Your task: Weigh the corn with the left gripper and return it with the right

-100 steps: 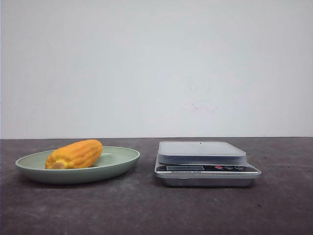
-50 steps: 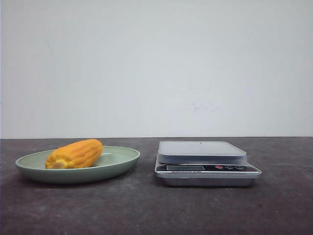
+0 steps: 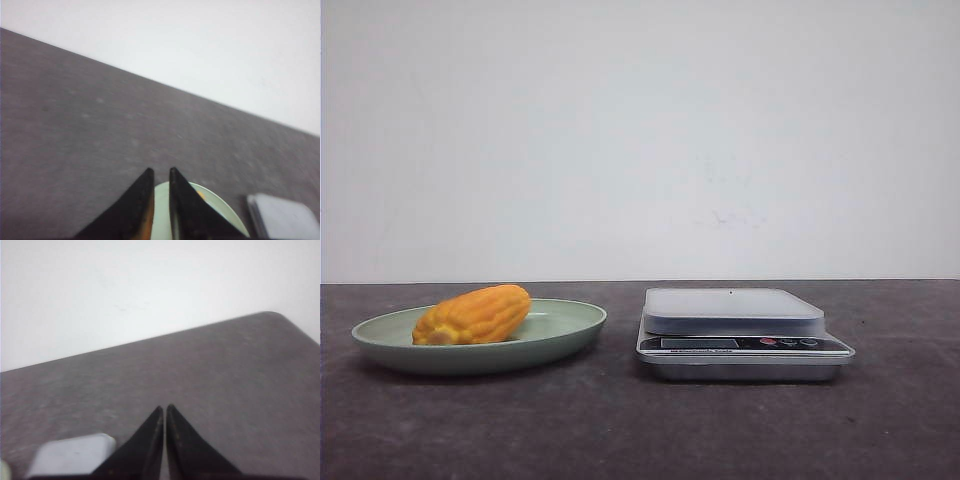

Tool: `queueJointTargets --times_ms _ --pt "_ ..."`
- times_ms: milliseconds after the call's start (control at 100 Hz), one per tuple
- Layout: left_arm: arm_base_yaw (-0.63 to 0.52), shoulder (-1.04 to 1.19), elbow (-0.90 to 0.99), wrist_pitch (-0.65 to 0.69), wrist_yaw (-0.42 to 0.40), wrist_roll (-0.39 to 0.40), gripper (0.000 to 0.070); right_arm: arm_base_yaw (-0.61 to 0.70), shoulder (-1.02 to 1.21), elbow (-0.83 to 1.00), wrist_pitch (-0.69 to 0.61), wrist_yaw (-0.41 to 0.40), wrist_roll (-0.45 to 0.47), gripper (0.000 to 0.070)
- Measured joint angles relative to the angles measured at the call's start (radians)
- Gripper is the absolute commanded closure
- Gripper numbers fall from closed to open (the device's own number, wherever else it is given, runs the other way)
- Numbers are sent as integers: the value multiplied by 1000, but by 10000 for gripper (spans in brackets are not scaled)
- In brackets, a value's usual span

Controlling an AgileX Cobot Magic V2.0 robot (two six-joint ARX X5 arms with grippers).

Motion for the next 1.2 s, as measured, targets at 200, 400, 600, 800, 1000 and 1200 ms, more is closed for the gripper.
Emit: queueJointTargets --times_ms 200,400,600,800,1000,1200 --pt "-14 188 216 -116 119 32 234 24 117 195 -85 -11 -27 125" --pt "-112 317 353 -173 125 95 230 43 203 315 -156 -84 -41 125" --pt "-246 473 460 -205 39 179 230 50 291 385 -239 -150 -49 125" --pt "-328 686 464 -214 -32 218 227 60 340 390 -288 -183 -51 124" --pt "-372 873 464 -213 -36 226 227 66 336 391 -290 -184 -59 124" --pt "-405 1010 464 -213 -79 227 227 66 336 391 -307 -183 -74 124"
